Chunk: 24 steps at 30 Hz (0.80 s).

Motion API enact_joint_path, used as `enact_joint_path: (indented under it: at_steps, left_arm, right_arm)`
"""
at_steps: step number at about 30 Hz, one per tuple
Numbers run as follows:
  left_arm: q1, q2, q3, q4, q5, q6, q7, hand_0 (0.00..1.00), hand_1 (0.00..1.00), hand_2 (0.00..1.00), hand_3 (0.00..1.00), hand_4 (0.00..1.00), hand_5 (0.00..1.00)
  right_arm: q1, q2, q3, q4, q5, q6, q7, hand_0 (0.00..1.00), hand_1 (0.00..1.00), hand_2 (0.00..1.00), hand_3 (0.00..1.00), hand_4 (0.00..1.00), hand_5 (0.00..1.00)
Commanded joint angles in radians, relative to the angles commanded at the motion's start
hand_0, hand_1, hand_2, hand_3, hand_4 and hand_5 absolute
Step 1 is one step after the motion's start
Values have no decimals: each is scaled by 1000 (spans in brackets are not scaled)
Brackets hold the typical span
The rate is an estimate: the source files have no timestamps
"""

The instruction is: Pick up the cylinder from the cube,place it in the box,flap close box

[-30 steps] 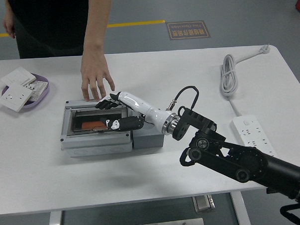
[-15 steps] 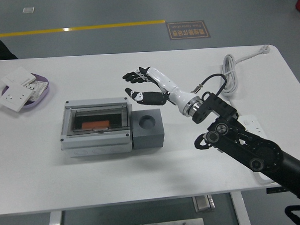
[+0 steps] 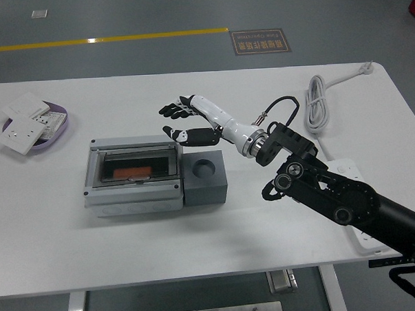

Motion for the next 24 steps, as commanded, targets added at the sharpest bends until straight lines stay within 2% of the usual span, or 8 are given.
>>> enact_joint_path:
  at_steps: [4,7,12,18,24]
  left_arm:
    - [4,14,5,0,-4,1,2,604,588,590,583,639,201]
    - [2,23,13,0,-17,3,0,604,589,590,583,639,201]
    - [-5,23,48,0,-52,4,-11,604,588,590,583,639,202]
    - [6,21,57,0,-71,8,-17,604,587,590,584,639,201]
    - [17,9,42,0,-73,10,-14,604,589,590,584,639,201]
  right_arm:
    - [90,-12,-57,-36,21,3,7,779,734,741,712,628,276]
    - [158,-4,-93,-66,33,5,11,779,736,743,713,629,278]
    - [227,-1,-132,-98,38,10,13,780,739,743,720,631,275]
    - [195,-34,-87,-93,37,9,15,783,741,748,721,636,288]
    - [110,-56,27,-72,35,7,15,786,744,749,722,635,292]
